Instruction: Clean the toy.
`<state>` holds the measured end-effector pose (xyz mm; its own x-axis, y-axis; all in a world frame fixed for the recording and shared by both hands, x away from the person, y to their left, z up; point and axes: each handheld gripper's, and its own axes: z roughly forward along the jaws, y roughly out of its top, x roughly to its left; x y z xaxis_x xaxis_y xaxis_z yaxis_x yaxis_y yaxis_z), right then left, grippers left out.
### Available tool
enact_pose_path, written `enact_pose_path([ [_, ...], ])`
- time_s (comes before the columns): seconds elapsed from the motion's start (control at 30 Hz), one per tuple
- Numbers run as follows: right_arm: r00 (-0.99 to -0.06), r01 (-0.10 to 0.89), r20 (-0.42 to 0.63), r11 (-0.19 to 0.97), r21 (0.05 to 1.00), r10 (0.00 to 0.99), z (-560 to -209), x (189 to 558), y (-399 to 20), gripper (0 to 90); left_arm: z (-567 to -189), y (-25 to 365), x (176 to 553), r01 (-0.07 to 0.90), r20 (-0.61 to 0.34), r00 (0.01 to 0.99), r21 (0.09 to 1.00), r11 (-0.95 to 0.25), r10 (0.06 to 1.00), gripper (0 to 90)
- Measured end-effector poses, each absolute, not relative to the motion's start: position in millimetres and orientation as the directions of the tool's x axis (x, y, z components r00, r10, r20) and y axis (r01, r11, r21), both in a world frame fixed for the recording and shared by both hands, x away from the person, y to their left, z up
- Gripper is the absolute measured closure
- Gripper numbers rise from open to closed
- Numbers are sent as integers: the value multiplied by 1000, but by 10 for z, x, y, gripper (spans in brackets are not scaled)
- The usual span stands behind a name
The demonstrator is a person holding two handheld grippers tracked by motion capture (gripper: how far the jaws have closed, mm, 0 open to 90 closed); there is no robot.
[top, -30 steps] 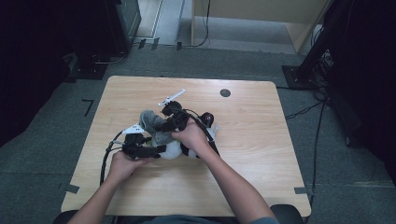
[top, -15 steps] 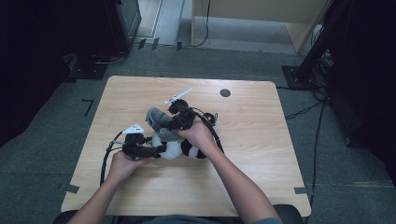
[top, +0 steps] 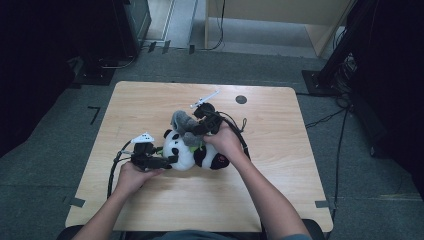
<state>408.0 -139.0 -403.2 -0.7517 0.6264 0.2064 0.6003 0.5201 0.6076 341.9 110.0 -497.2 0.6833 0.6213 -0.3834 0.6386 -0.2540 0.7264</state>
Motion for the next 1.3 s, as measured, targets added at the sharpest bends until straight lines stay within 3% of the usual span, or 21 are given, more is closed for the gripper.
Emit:
enact_pose_path([
  [0.17,-743,611,212,512,604,635,-4039,4099,-1521,726,-4971,1094,3420,634,-382,685,732,-249,621,273],
  [0.4,-753,576,131,551,604,645,-3945,4072,-1535,732,-4970,1096,3421,639,-386,681,729,-247,622,273],
  [0.6,-731,596,185,481,643,657,-3787,4096,-1578,752,-4970,1098,3421,639,-386,680,728,-246,623,272],
  [0.77,-755,577,231,454,678,614,-3637,4084,-1343,753,-4967,1096,3416,634,-379,684,731,-251,623,274],
  [1.03,-812,554,250,561,616,527,-4045,3943,-835,749,-4961,1099,3409,637,-375,684,725,-262,626,306],
  [1.3,-797,560,232,540,628,557,-4034,3999,-1102,749,-4945,1089,3414,643,-380,678,722,-257,629,363],
])
